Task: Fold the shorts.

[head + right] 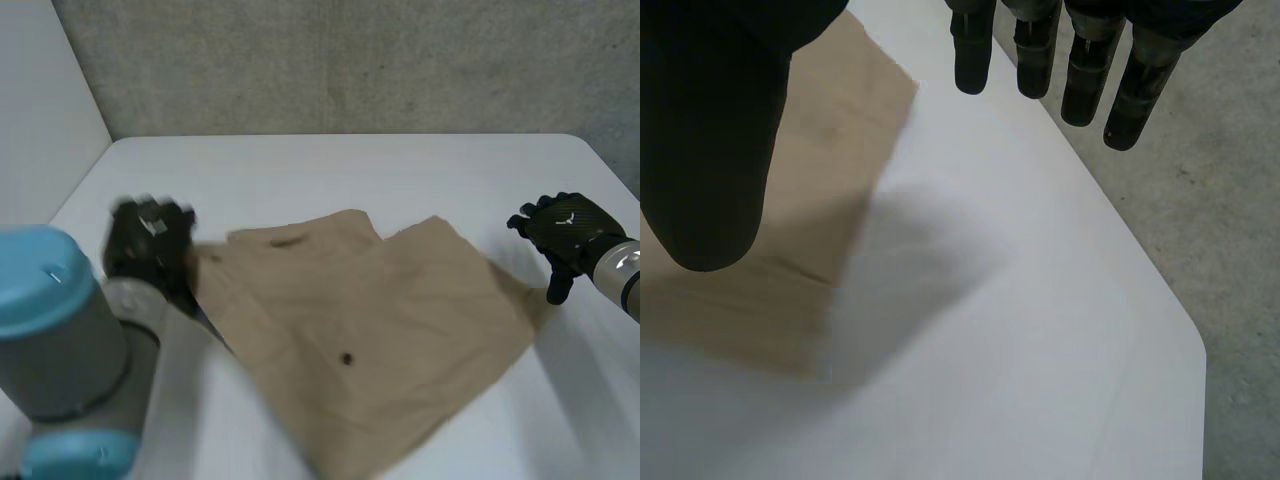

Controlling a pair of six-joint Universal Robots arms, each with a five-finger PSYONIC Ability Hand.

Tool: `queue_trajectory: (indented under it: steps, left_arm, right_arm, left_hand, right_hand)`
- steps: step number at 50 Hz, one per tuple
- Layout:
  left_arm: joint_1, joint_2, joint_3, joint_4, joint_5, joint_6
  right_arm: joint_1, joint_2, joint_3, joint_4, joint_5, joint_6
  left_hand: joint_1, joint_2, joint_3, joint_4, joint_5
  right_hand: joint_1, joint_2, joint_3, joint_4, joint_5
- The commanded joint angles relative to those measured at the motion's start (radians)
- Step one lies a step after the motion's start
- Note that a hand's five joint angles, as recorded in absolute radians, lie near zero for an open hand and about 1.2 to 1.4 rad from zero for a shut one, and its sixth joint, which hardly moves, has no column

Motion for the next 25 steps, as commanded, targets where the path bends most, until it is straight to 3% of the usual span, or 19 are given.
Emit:
queue_trajectory:
  steps: [1, 10, 17, 25]
  left_arm:
    - [0.055, 0.017, 0.09, 0.11, 0.073, 0.045]
    - [0.04, 0.071, 0.128, 0.164, 0.175, 0.035]
    - [-0.055, 0.154, 0.162, 0.17, 0.248, -0.017]
    - [-0.148, 0.255, 0.13, 0.158, 0.371, -0.078]
  right_arm:
    - [0.036, -0.015, 0.007, 0.003, -0.002, 0.057]
    - [0.078, -0.03, -0.068, 0.012, -0.012, 0.289]
    - [0.108, -0.021, -0.183, 0.01, -0.032, 0.443]
    - [0.17, 0.091, -0.394, -0.017, -0.171, 0.603]
  left_hand:
    - [0.27, 0.236, 0.21, 0.206, 0.262]
    - [0.27, 0.236, 0.21, 0.206, 0.262]
    - [0.27, 0.236, 0.21, 0.206, 0.262]
    - [0.27, 0.236, 0.21, 0.206, 0.262]
  right_hand:
    - [0.006, -0.04, -0.012, -0.059, -0.064]
    - [0.006, -0.04, -0.012, -0.059, -0.064]
    - [0.006, -0.04, -0.012, -0.059, -0.064]
    - [0.006, -0.04, -0.012, -0.059, -0.064]
